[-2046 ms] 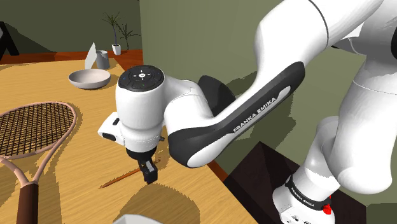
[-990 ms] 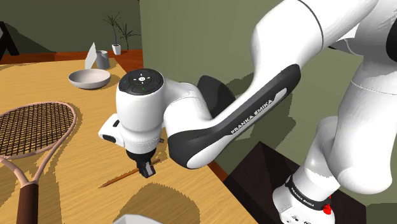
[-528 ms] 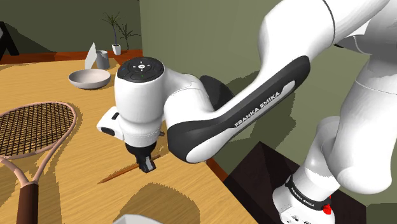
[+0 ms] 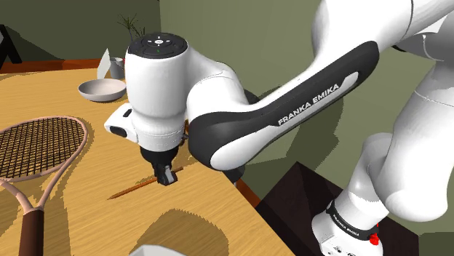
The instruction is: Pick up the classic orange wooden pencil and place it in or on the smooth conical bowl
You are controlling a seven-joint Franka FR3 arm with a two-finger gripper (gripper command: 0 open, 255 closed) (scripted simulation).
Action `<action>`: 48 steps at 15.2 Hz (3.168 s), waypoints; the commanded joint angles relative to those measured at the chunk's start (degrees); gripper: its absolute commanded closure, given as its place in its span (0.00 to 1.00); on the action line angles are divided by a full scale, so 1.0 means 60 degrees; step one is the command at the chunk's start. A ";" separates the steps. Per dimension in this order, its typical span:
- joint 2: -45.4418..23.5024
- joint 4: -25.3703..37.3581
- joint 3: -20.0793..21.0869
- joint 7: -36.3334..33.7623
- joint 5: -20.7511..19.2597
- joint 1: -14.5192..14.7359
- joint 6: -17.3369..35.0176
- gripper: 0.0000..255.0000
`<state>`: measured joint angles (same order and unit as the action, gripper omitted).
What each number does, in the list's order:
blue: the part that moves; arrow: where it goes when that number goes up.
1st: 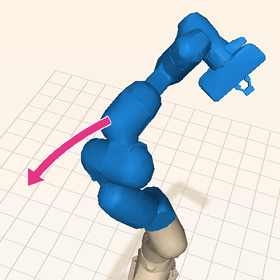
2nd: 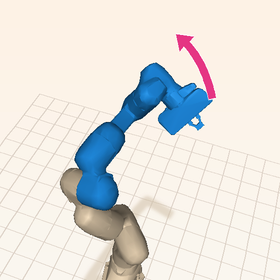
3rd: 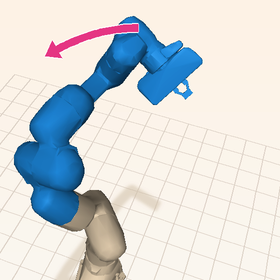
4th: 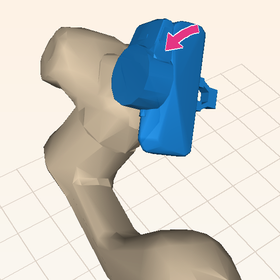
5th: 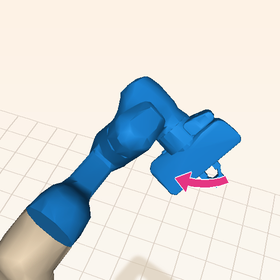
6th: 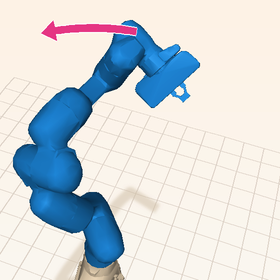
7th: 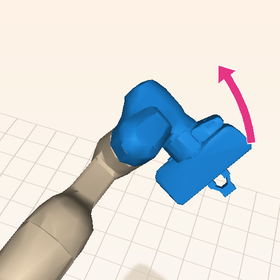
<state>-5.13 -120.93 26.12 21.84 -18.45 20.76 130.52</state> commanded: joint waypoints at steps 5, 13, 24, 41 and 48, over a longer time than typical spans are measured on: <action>0.0366 0.0355 0.0040 0.0344 0.0365 -0.0022 -0.0638 1.00; 0.0762 0.0964 0.0055 0.0737 0.0743 -0.0034 -0.1549 1.00; 0.1447 0.0972 0.0822 -0.0451 0.1089 0.0686 -0.2423 1.00; 0.0903 0.1602 0.2576 -0.3697 0.0743 0.2161 -0.3338 1.00; 0.0606 0.0974 0.2589 -0.4047 0.0439 0.2180 -0.2544 1.00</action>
<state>-1.17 -114.47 41.57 -1.92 -15.48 33.74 114.47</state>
